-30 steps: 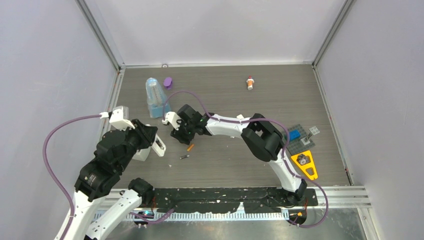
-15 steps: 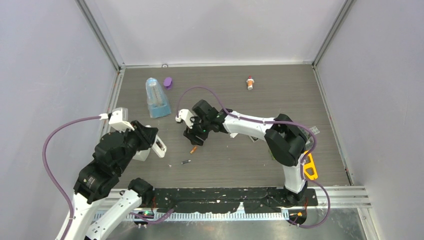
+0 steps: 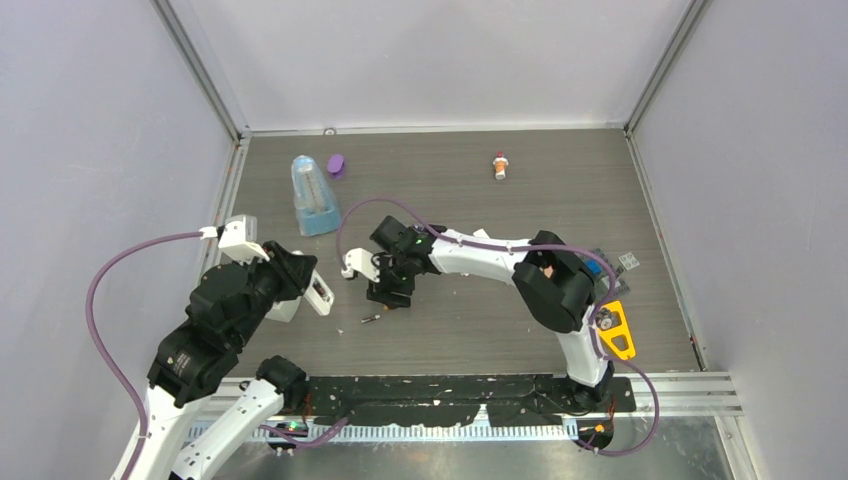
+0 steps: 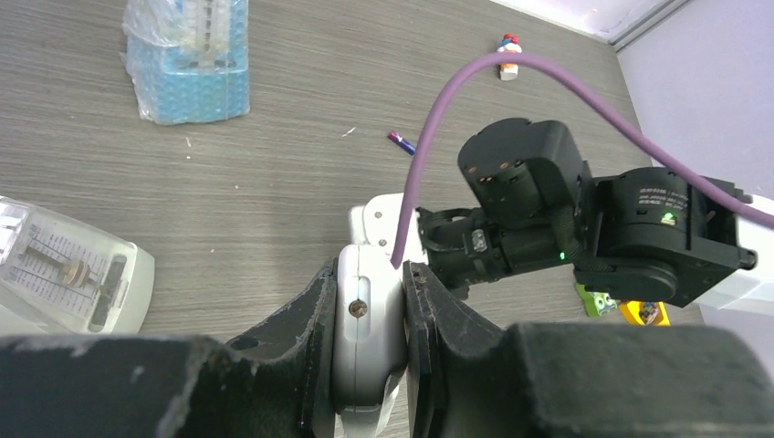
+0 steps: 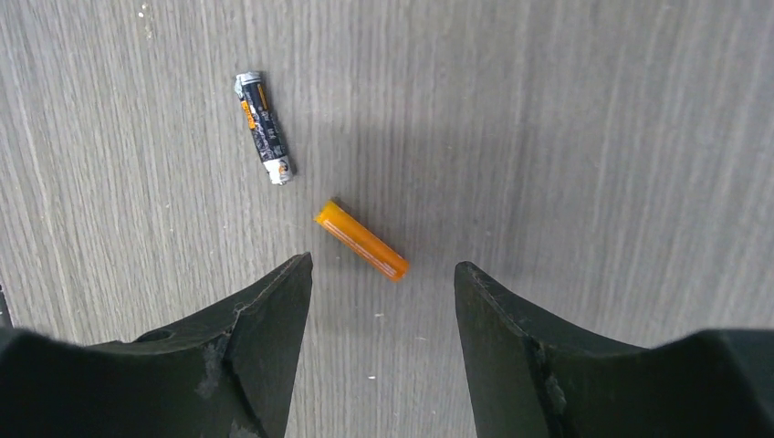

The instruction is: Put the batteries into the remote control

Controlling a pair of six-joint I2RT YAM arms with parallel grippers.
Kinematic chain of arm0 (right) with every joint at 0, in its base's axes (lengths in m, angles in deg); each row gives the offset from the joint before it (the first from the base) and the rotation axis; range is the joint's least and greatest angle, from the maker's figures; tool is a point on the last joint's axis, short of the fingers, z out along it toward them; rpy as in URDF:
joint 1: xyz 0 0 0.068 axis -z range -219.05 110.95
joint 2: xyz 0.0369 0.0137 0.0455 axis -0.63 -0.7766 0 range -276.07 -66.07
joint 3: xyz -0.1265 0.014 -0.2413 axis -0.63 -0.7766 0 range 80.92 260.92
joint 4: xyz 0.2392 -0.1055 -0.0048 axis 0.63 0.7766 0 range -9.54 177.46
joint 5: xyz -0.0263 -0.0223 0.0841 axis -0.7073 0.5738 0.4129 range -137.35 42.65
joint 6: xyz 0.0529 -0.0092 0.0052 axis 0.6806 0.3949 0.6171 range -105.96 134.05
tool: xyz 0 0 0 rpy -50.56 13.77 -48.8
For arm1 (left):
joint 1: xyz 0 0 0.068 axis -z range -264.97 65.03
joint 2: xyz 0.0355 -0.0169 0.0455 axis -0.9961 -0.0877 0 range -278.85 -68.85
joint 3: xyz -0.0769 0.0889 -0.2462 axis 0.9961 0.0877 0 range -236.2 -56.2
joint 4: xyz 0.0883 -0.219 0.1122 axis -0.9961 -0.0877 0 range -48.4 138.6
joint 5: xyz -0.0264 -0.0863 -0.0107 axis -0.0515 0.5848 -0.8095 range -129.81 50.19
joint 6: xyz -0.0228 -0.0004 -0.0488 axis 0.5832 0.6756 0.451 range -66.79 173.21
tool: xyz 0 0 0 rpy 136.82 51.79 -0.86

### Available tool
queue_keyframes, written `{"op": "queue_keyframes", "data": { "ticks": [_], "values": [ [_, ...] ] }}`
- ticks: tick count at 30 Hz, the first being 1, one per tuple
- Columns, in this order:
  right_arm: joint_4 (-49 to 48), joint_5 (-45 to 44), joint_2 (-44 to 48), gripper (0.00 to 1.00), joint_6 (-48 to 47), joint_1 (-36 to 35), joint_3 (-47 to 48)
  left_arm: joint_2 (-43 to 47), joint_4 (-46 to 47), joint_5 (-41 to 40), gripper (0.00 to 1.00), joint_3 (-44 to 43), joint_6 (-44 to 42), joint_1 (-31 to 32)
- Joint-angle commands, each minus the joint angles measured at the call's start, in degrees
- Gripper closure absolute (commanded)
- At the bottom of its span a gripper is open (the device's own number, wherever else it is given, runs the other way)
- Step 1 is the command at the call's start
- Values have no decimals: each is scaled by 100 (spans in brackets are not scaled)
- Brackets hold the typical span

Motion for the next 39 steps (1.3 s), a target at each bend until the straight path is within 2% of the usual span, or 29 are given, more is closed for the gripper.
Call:
{"op": "queue_keyframes", "data": {
  "ticks": [1, 6, 10, 19, 22, 24, 29, 31, 36, 39],
  "values": [
    [290, -25, -244, 36, -271, -117, 408, -77, 375, 43, 100, -59, 68, -38],
    [494, -185, -533, 38, -376, -184, 629, -64, 336, 33, 100, -53, 61, -35],
    [522, -291, -619, 45, -379, -191, 634, -44, 318, 11, 100, -47, 56, -32],
    [745, -946, -633, 79, 134, -196, 750, -26, 351, 32, 100, 34, 70, -36],
    [440, -892, -416, 90, 452, -195, 494, -26, 383, 82, 100, 90, 96, -30],
    [98, -858, -219, 94, 645, -185, 214, -35, 396, 109, 100, 114, 114, -35],
    [-695, -952, 263, 95, 1474, -65, -379, -26, 484, 241, 100, 212, 123, -35],
    [-1269, -1066, 626, 95, 1888, 22, -910, -50, 583, 449, 100, 261, 123, -32],
    [-2201, -1428, 1898, 95, 3065, 206, -1928, -79, 996, 1488, 100, 278, -140, -27],
    [-2543, -1945, 2704, 95, 3545, 217, -2490, -154, 1432, 2514, 100, 409, -348, -27]
  ]
}}
